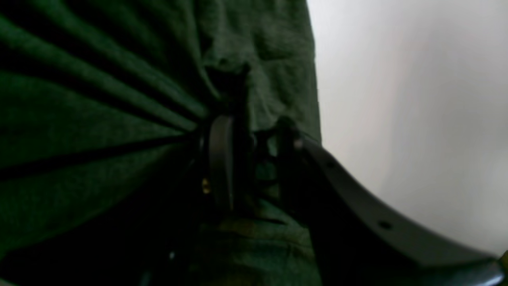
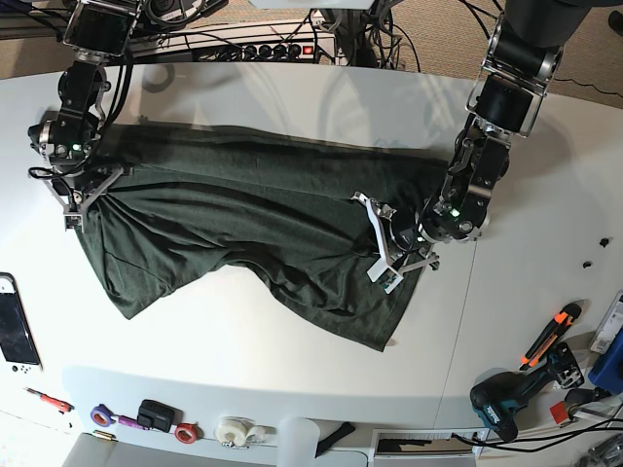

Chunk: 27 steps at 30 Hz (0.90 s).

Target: Layout the t-shirt on the table in an organized manner, then fold the t-shirt properly

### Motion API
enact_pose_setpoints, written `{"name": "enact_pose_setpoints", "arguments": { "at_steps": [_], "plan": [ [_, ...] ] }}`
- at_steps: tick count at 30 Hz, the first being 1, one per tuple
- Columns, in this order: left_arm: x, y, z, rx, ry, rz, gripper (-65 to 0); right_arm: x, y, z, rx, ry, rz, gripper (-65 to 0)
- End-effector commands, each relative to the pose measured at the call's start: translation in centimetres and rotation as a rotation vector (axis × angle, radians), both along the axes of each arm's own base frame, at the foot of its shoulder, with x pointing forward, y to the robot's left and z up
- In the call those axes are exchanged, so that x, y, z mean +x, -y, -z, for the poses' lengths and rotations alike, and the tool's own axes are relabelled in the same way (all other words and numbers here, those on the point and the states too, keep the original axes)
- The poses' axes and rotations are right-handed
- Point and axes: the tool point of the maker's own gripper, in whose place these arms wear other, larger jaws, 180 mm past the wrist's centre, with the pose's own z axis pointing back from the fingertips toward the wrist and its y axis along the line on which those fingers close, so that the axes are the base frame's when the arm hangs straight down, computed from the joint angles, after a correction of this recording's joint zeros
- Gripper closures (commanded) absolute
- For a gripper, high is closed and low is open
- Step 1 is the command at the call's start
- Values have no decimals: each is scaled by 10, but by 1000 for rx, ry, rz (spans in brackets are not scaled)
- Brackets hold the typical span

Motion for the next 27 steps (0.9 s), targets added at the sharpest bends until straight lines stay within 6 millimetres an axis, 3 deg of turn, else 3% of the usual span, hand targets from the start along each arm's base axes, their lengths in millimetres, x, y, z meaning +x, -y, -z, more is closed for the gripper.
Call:
{"name": "enact_pose_setpoints", "arguments": {
  "at_steps": [1, 15, 19, 20, 24, 27],
  "plan": [
    [-11, -32, 26, 165, -82, -19, 0, 10, 9, -18, -39, 52, -4, -170],
    [-11, -32, 27, 166, -82, -20, 0, 45, 14, -53, -75, 158, -1, -169],
    [-11, -32, 26, 166, -82, -20, 0, 47, 14, -54, -72, 158, 2, -172],
    [-11, -32, 26, 166, -82, -20, 0, 46, 13, -53, -69, 151, 5, -179],
    [-11, -32, 26, 166, -82, -19, 0, 41, 8, -44, -23, 111, 3, -308],
    [-11, -32, 26, 165, -82, -19, 0, 37, 5, -39, -1, 89, 3, -309]
  ]
}}
